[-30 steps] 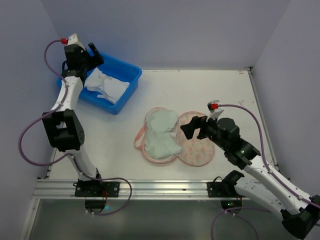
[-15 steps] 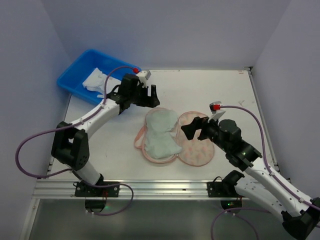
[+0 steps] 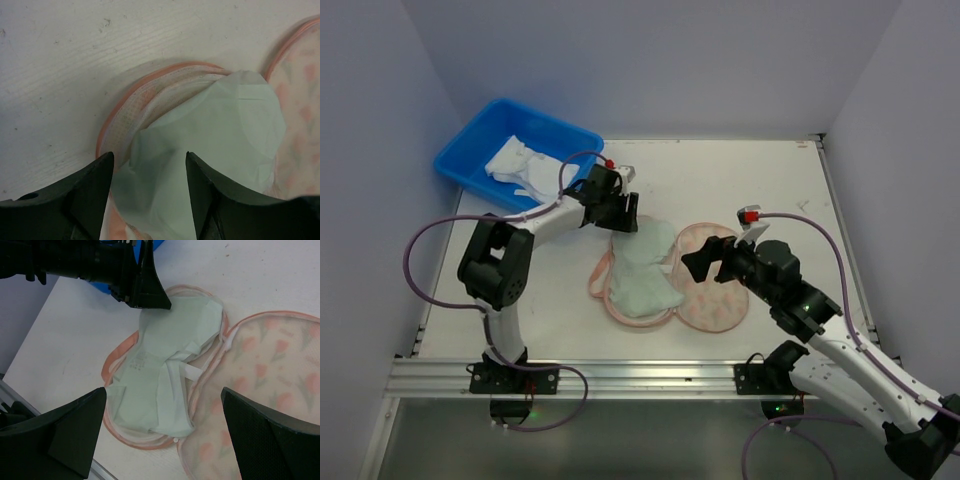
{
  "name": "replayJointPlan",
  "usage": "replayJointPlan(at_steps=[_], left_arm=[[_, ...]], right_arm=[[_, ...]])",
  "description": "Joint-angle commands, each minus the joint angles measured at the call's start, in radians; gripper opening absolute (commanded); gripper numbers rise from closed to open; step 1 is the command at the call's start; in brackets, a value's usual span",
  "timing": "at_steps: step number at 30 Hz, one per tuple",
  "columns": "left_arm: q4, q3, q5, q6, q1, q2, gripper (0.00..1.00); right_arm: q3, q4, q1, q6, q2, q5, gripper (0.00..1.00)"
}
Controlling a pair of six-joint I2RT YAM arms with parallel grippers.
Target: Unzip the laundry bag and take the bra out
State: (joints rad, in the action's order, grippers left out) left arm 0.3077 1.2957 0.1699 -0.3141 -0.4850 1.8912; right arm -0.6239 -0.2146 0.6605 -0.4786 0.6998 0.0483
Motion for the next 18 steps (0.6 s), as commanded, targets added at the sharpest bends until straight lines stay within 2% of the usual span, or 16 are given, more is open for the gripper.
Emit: replayJointPlan(at_steps=[1,14,18], left_arm=[[-0.002,0.047,-0.018,0.032,-0.021,0.006,0.62],[0.007,-0.015,-0.014,0.007,-0.058,-0.012,0.37],[0.007,-0.024,-0.007,0.006,-0.066,-0.021,0.33]], right_arm=[[0.01,0.037,-0.002,-0.006,-0.002,-0.016,0.99],[0.018,0.043,-0.002,-0.011,0.004,-0.024,0.99],[0.019,0.043,-0.002,-0.011,0.003,-0.024,0.99]])
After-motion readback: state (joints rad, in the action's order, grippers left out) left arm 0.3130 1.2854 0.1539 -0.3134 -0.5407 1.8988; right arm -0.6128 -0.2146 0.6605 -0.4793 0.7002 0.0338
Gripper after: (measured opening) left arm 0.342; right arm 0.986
